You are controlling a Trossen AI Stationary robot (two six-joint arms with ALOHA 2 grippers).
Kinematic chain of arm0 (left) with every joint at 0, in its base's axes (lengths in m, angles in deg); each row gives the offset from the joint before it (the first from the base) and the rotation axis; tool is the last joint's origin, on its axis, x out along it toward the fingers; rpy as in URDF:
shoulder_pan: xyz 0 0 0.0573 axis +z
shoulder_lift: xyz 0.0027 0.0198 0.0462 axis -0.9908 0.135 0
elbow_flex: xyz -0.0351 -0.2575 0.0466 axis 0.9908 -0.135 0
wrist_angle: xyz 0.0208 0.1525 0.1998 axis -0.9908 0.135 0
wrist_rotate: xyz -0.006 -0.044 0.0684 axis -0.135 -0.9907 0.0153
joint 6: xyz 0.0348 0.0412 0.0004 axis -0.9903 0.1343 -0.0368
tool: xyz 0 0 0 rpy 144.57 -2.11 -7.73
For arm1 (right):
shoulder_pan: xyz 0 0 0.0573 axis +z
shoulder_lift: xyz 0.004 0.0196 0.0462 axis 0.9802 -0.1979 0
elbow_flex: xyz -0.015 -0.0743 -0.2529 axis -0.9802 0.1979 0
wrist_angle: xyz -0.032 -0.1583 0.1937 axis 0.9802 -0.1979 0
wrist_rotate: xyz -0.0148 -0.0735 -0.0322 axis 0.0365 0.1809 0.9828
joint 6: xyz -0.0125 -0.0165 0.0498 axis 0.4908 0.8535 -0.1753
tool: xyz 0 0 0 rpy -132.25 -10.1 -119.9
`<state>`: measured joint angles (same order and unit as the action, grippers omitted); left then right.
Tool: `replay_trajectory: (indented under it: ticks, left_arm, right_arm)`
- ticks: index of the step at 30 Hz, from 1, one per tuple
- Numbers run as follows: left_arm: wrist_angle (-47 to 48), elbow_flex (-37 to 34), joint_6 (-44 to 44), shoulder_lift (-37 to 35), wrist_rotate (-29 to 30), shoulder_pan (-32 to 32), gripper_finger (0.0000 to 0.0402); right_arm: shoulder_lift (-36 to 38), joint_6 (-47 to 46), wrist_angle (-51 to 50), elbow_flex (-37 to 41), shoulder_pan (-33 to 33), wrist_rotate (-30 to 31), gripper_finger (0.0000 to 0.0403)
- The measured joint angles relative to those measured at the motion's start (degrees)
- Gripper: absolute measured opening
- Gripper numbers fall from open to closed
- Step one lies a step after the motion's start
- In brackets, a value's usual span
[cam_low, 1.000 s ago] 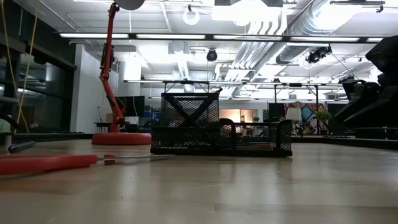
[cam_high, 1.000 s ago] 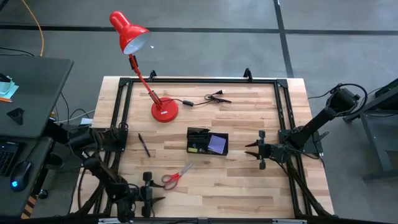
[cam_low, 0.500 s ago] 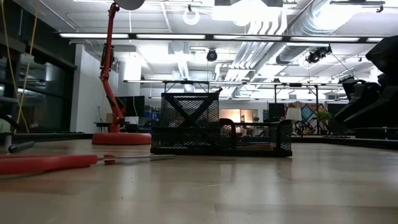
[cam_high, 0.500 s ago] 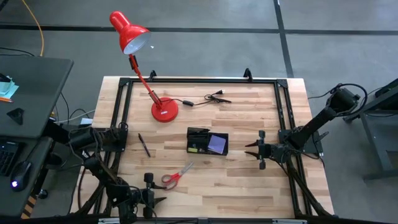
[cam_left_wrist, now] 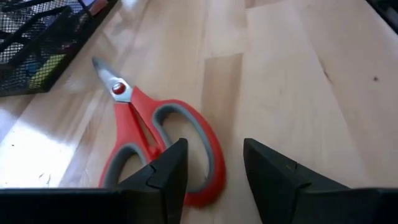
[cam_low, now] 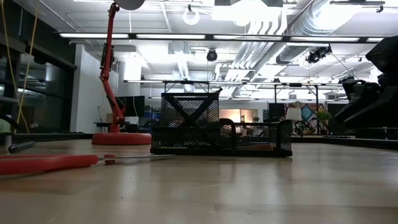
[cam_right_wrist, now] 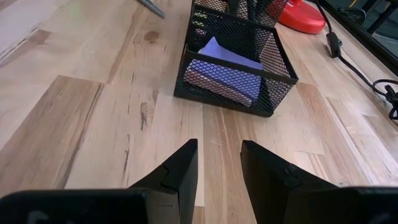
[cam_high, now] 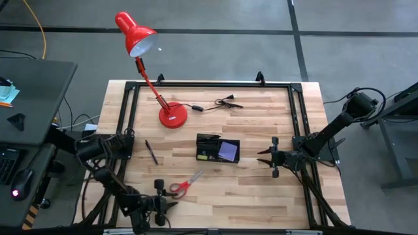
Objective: Pick and place office supplies into organizer
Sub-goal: Put the red scissors into the black desk organizer
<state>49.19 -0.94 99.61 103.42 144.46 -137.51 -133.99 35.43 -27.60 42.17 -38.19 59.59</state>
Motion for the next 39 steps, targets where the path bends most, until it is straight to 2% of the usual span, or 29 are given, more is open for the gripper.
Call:
replay_trajectory:
  ticks: [7,11,21,24,30,39]
  left_arm:
    - [0.3,0.1,0.2,0.1,-1.2,2.0,0.0137]
    - [0.4,0.1,0.2,0.1,-1.5,2.1,0.012]
    - [0.5,0.1,1.3,0.2,-0.9,2.0,0.001]
    - [0.0,0.1,1.8,0.2,0.3,2.0,0.0017]
    - [-1.3,-0.1,1.5,0.2,3.2,2.0,0.0006]
    - [-2.4,-0.1,-0.4,0.2,3.5,2.0,0.0001]
  right_arm:
    - [0.0,0.0,-0.3,0.0,0.0,0.0,0.0114]
    - [0.0,0.0,-0.3,0.0,0.0,0.0,0.0114]
    - [0.0,0.0,-0.3,0.0,0.0,0.0,0.0114]
    - [0.0,0.0,-0.3,0.0,0.0,0.0,0.0114]
    - [0.0,0.0,-0.3,0.0,0.0,0.0,0.0114]
    - [0.0,0.0,-0.3,0.0,0.0,0.0,0.0114]
